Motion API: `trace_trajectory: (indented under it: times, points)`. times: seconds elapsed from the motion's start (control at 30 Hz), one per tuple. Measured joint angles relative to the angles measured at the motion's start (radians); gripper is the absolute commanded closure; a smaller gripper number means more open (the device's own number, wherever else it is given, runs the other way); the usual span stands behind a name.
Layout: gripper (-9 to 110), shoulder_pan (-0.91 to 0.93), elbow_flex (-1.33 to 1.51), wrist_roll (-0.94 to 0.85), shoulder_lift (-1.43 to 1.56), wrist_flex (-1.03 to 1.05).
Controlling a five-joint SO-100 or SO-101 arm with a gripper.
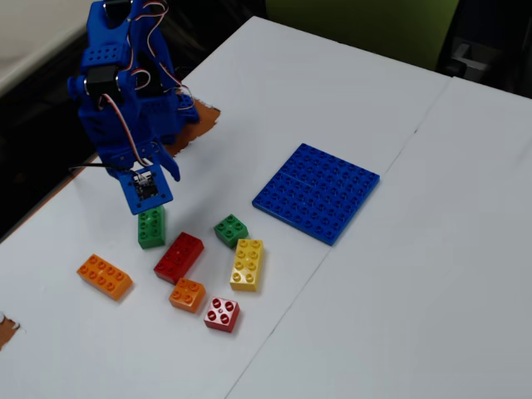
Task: Pick up the 2x4 green block and go up the 8x8 blue block.
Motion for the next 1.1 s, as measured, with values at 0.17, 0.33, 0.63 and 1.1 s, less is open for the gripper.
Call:
trace_trajectory:
  times: [0.17, 0.33, 0.63, 1.1]
  points:
    - [75, 0.048, 0.0, -0.048, -0.081, -0.101]
    - [76, 0.078, 0.0, -0.015, -0.178, -0.173]
    - [77, 0.117, -0.008, 0.028, -0.273, -0.23]
    - [101, 0.089, 0.135, 0.072, -0.219, -0.353]
